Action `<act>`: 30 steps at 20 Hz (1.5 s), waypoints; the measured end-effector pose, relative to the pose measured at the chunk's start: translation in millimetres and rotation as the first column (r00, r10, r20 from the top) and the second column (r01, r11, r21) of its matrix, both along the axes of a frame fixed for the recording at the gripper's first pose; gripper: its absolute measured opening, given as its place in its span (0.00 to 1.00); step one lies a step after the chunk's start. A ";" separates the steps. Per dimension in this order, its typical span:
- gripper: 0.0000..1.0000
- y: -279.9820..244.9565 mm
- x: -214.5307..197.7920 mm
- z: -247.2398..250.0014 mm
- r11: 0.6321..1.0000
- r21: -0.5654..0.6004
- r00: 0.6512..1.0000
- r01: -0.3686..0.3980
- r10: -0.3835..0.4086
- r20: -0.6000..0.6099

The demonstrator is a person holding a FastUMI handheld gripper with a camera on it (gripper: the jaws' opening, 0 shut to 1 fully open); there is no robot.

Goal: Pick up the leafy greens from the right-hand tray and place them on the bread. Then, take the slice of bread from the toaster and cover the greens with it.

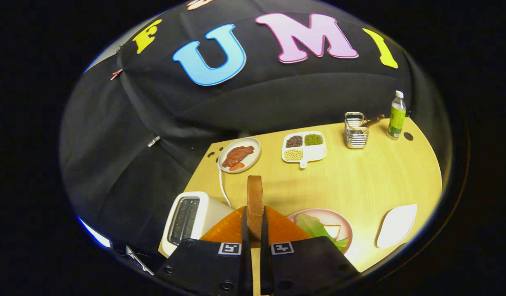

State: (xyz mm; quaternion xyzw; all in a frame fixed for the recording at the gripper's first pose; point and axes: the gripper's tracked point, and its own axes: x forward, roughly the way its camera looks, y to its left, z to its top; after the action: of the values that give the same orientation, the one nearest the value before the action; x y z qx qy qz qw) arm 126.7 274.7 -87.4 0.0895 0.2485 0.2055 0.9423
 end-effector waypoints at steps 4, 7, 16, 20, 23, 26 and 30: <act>0.11 -24.2 6.6 -30.5 0.992 0.113 0.991 0.062 -0.048 -0.122; 0.11 -44.5 17.1 -53.0 0.976 0.181 0.977 0.123 -0.087 -0.195; 0.13 -96.7 23.9 -107.2 0.964 0.146 0.941 0.221 -0.172 -0.291; 0.36 -109.7 15.1 -119.4 0.960 0.103 0.921 0.261 -0.215 -0.325; 0.54 -110.9 5.9 -125.5 0.972 0.056 0.930 0.228 -0.201 -0.306; 0.87 -109.4 -1.9 -120.3 0.977 0.033 0.941 0.210 -0.192 -0.279; 0.99 -124.4 -10.3 -90.0 0.974 -0.038 0.962 0.223 -0.226 -0.153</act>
State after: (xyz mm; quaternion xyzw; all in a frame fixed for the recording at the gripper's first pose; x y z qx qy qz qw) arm 116.4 150.4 -177.4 0.1235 0.3120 0.0874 0.9380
